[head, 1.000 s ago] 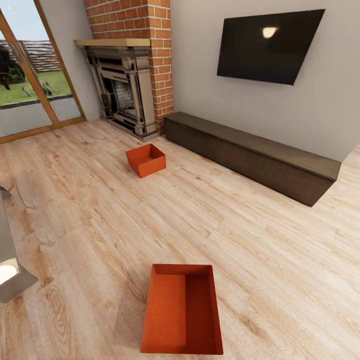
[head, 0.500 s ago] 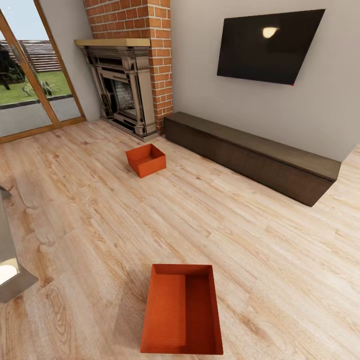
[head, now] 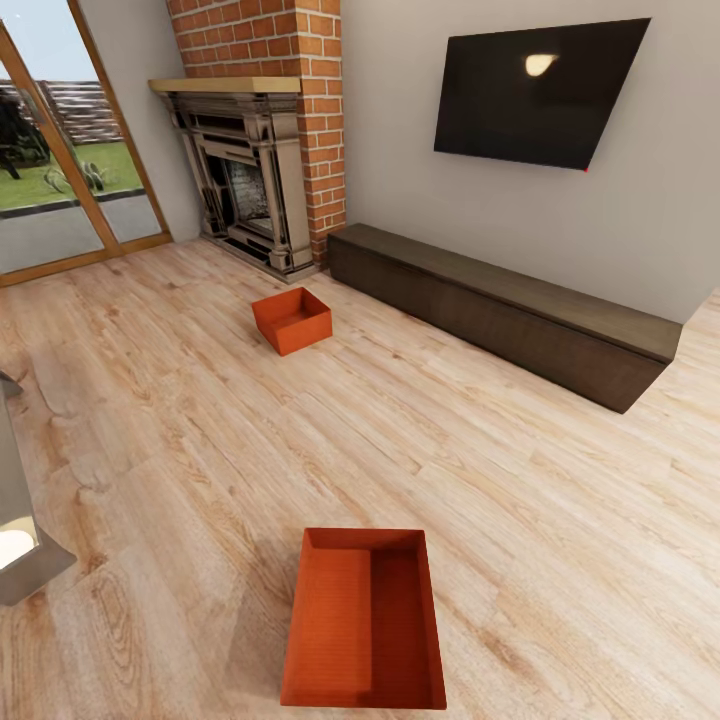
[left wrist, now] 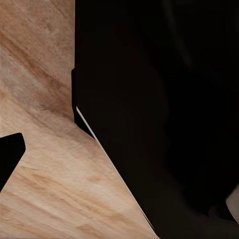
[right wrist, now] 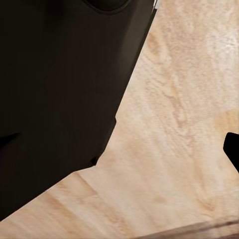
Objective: Move the two storage containers from the living room to the garage. In the garage, place one container on the floor and stack the other container on top of it (either order is fine).
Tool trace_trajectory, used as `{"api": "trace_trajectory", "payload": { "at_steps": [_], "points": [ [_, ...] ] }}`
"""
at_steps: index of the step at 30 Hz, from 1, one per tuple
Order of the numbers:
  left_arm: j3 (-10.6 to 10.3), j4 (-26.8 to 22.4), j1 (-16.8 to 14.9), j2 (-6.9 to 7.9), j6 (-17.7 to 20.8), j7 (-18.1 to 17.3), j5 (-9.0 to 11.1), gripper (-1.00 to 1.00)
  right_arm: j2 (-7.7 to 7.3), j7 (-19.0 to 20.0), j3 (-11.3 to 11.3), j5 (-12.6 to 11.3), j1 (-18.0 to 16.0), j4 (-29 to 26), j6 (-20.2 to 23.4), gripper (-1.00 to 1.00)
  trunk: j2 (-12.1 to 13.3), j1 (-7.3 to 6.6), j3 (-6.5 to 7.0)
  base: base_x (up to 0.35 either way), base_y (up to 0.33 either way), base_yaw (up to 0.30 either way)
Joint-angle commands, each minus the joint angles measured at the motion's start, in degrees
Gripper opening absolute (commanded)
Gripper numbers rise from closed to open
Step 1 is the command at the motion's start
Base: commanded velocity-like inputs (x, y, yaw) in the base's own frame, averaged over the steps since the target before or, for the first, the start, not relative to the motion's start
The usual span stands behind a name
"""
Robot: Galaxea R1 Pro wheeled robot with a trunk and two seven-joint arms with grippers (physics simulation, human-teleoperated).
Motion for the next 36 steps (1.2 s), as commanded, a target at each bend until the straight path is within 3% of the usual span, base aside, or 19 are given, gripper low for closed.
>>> {"api": "trace_trajectory", "payload": {
  "at_steps": [1,16,21,23,25,26,29,30,31,33,36],
  "points": [
    [0.3,0.0,0.0,-0.01,-0.1,0.0,0.4,1.0,0.05,0.0,0.5,-0.6,-0.1,0.2,-0.3,1.0,0.0,0.0,-0.03,0.0,0.0,0.0],
    [-0.1,-0.1,0.0,-0.14,0.2,-0.1,0.0,1.0,-0.02,-0.7,0.9,0.0,-0.1,0.0,-0.2,1.0,0.0,0.0,-0.03,0.0,0.0,0.0],
    [-0.4,-2.3,0.0,-0.05,0.6,-0.5,-0.4,1.0,-0.27,-0.6,1.6,0.1,-0.2,-4.4,0.5,1.0,0.0,0.0,-0.03,0.0,0.0,0.0],
    [-0.4,-5.8,0.0,0.15,1.0,-0.6,-0.4,1.0,-0.43,-0.6,1.8,0.2,-0.2,-8.9,2.0,1.0,0.0,0.0,-0.03,0.0,0.0,0.0],
    [-0.4,-10.6,0.0,0.39,2.5,-0.6,-0.3,1.0,-0.74,-0.6,1.9,0.1,0.0,-14.5,5.5,1.0,0.0,0.0,-0.03,0.0,0.0,0.0],
    [-0.3,-18.5,0.0,0.73,7.2,-0.6,-0.2,1.0,-1.18,-0.7,1.9,0.1,0.0,-22.0,11.6,1.0,0.0,0.0,-0.03,0.0,0.0,0.0],
    [-0.2,-31.6,0.0,0.9,15.8,-0.6,-0.1,1.0,-1.87,-1.0,1.8,0.1,-0.6,-30.3,17.6,1.0,0.0,0.0,-0.03,0.0,0.0,0.0],
    [-0.2,-34.4,0.0,0.91,17.6,-0.7,-0.1,1.0,-2.01,-1.2,1.7,0.1,-0.9,-31.7,18.3,1.0,0.0,0.0,-0.03,0.0,0.0,0.0],
    [-0.2,-45.7,0.0,0.95,24.5,-0.7,-0.2,1.0,-2.52,-2.2,1.7,0.0,-3.0,-36.0,20.1,1.0,0.0,0.0,-0.03,0.0,0.0,0.0],
    [-0.2,-55.4,0.0,0.88,30.1,-0.5,-0.4,1.0,-2.71,-3.5,1.6,-0.1,-6.0,-38.3,20.9,1.0,0.0,0.0,-0.03,0.0,0.0,0.0],
    [-0.2,-62.4,-0.6,0.73,35.2,-0.5,-0.5,1.0,-2.71,-5.0,1.5,-0.3,-10.6,-39.2,21.3,1.0,0.0,0.0,-0.03,0.0,0.0,0.0]
  ]
}}
